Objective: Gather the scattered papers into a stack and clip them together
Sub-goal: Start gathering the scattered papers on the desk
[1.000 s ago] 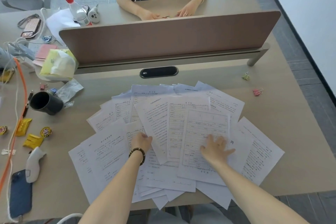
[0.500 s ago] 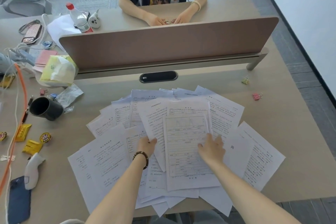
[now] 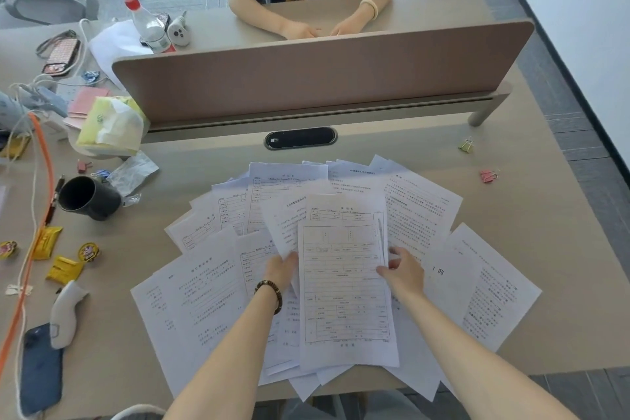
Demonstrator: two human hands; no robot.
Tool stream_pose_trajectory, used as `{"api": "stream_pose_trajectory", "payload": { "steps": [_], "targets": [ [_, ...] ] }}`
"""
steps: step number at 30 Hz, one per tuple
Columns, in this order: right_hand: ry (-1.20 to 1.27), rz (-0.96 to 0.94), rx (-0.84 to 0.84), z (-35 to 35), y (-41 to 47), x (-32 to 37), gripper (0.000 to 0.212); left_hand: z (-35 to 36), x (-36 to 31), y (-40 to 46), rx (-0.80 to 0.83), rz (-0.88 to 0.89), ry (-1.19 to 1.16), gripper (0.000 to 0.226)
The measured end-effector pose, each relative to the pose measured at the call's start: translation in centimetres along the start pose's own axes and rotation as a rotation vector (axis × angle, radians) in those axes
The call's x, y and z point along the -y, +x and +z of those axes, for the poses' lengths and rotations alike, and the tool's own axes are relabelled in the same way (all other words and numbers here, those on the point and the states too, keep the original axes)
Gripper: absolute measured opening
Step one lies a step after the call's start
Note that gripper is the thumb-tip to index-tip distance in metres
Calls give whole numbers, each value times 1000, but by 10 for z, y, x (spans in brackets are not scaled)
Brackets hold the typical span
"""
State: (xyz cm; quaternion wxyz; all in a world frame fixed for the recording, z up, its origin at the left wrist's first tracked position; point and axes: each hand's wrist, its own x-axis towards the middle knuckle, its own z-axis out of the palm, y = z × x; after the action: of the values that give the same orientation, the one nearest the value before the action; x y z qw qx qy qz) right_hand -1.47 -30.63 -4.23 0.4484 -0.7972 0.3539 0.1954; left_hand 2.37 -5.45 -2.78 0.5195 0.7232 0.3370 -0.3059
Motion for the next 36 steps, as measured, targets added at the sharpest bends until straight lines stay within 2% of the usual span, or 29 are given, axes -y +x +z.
{"api": "stream_pose_trajectory", "payload": {
  "steps": [6, 8, 12, 15, 20, 24, 29, 31, 34, 36],
  "targets": [
    [26, -24, -39, -2, -3, -3, 25, -1, 2, 2, -8, 62, 25, 6],
    [-27, -37, -47, -3, -2, -7, 10, -1, -1, -1, -12, 87, 67, 10],
    [-53, -50, -55, -3, -3, -9, 19, -2, -3, -2, 0, 141, 198, 31],
    [-34, -64, -47, 1, -4, -9, 27, -5, -1, 3, -3, 173, 252, 32],
    [-76, -131, -22, 8, -5, -3, 35, -9, -1, 0, 73, 151, 116, 51],
    [-76, -133, -10, 12, -6, 1, 33, -11, 5, 3, 72, 130, 7, 38],
    [-31, -114, 31, 13, -7, 1, 27, -8, 6, -2, -33, 114, -83, 12],
    [-11, -111, 71, 15, -7, 0, 18, -6, 8, -1, -55, 71, -113, 21],
    [-33, -125, 88, 16, -10, 0, 15, -5, 10, 2, 24, 44, -134, 38],
    [-33, -137, 72, 17, -12, -1, 19, -5, 8, -1, 62, 54, -136, 28]
  ]
}}
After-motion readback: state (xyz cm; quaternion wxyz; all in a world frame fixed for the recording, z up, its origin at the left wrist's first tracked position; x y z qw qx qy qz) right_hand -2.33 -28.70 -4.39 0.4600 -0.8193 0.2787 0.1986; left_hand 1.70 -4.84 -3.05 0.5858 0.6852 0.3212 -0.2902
